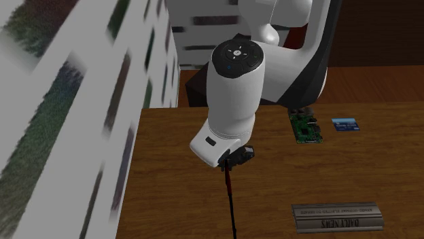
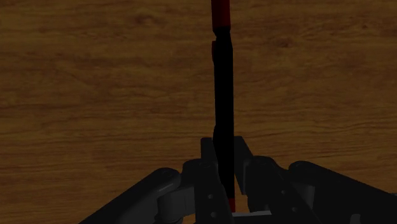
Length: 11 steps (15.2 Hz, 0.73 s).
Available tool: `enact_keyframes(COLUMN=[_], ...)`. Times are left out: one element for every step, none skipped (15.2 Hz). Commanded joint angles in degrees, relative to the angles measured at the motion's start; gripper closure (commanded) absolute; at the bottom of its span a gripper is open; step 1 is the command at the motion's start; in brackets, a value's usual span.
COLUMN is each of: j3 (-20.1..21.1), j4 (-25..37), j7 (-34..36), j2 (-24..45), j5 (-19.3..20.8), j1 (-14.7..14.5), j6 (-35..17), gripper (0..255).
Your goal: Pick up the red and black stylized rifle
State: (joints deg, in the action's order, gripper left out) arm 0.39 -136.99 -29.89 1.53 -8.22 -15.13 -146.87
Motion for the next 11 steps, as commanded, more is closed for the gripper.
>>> enact_keyframes(j3=[0.0, 0.0, 0.0, 0.0, -0.1, -0.1, -0.1, -0.1, -0.1, -0.1, -0.1], j4=[0.0, 0.2, 0.4, 0.6, 0.9, 1.1, 1.4, 1.7, 1.9, 2.3, 2.6], j7=[0.0, 0.2, 0.3, 0.5, 0.6, 0.8, 0.9, 1.0, 1.1, 1.3, 1.4], j2=[0.1, -0.5, -1.1, -1.6, -2.2, -2.7, -3.2, -3.7, -4.2, -4.7, -5.2], j5=[0.0, 0.1, 0.3, 0.4, 0.6, 0.7, 0.8, 0.9, 1.0, 1.2, 1.3], j1=[0.0, 0.0, 0.0, 0.0, 0.0, 0.0, 0.1, 0.1, 0.1, 0.1, 0.1], j6=[-0.1, 0.7, 1.5, 2.2, 3.0, 3.8, 4.6, 5.4, 6.2, 6.9, 7.7], gripper=[255, 255, 255, 255, 255, 255, 255, 255, 255, 255, 255])
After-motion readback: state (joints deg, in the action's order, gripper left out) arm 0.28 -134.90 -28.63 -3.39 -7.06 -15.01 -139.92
